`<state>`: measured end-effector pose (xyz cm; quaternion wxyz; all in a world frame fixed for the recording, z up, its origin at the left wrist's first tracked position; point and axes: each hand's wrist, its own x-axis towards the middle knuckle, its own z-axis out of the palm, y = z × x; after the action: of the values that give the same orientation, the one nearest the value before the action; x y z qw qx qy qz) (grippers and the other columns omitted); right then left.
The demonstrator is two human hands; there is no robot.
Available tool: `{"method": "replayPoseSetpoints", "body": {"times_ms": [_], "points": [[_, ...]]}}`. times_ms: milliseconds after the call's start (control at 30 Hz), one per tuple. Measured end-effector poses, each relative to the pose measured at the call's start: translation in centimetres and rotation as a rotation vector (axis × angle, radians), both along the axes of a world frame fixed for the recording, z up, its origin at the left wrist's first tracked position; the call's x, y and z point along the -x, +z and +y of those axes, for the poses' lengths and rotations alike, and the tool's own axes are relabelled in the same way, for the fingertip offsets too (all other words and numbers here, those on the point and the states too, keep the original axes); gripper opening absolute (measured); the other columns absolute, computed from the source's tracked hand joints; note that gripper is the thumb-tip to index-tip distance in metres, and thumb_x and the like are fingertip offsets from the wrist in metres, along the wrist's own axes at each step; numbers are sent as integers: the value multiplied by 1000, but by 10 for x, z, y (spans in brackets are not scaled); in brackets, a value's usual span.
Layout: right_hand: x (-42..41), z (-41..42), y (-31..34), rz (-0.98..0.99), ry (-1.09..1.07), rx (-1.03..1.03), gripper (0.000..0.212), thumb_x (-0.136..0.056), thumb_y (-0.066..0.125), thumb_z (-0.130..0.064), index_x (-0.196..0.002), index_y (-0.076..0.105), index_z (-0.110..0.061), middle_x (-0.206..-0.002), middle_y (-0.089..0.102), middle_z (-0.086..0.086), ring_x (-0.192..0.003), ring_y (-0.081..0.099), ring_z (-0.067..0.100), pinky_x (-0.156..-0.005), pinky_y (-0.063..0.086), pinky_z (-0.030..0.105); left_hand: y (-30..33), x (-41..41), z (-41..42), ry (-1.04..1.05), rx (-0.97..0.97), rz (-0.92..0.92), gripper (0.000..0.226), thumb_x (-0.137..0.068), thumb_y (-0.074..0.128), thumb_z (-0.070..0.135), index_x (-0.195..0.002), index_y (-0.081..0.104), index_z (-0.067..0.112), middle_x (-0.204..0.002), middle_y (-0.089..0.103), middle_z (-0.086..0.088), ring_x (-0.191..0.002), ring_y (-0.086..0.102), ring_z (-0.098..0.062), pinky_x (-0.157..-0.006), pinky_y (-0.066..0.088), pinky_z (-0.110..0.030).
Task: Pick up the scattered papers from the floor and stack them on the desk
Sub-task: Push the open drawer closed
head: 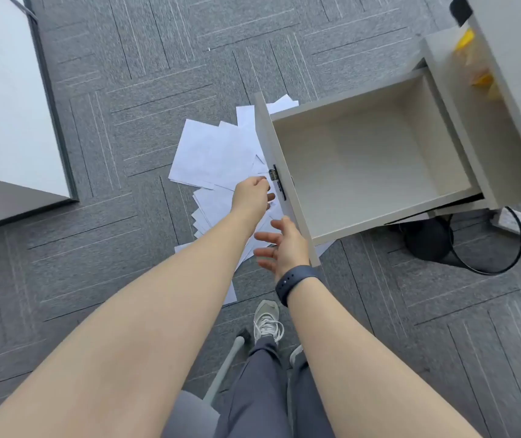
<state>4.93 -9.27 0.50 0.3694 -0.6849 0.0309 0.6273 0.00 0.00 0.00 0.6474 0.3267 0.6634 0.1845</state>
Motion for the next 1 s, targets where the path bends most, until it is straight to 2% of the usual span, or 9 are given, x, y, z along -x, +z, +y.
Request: {"method": "replayPoseSetpoints", "body": {"times_ms": [100,167,300,567,733,1000], "points": [[0,1,-7,148,-180,10,34,-97,39,-42,-114,54,-18,-95,69,6,-62,56,22,-53,45,28,-6,-4,6,56,4,10,23,-97,39,14,-81,55,19,-105,60,-8,-86,66,-20,-89,53,-38],[2,1,-9,227,-286,2,32,-97,40,-41,-113,54,-19,-99,67,7,-67,56,23,-57,44,30,-12,-7,9,71,15,-4,20,-98,40,16,-94,60,14,-107,64,-9,-81,67,-18,-88,54,-38],[-1,2,-8,323,-438,19,27,-95,39,-31,-110,57,-17,-105,66,9,-71,56,26,-58,45,31,-18,-16,11,67,17,25,26,-98,40,18,-109,62,9,-108,70,-10,-79,69,-17,-87,55,-37],[-25,5,-9,329,-525,31,29,-95,35,-26,-106,61,-16,-105,67,9,-71,56,26,-57,45,31,-25,-43,13,81,11,40,31,-99,38,15,-117,62,10,-109,72,-9,-83,72,-22,-78,58,-33],[-55,7,-9,309,-541,12,32,-95,34,-25,-110,60,-15,-105,67,9,-70,56,26,-59,45,31,-30,-73,15,78,-7,41,32,-99,37,13,-120,62,10,-109,72,-9,-77,72,-19,-79,59,-34],[-102,13,-10,277,-607,-12,31,-94,34,-24,-105,62,-14,-101,68,6,-72,57,25,-57,45,30,-32,-121,20,55,-10,17,32,-99,38,13,-124,59,10,-110,71,-7,-83,73,-20,-81,60,-34]]}}
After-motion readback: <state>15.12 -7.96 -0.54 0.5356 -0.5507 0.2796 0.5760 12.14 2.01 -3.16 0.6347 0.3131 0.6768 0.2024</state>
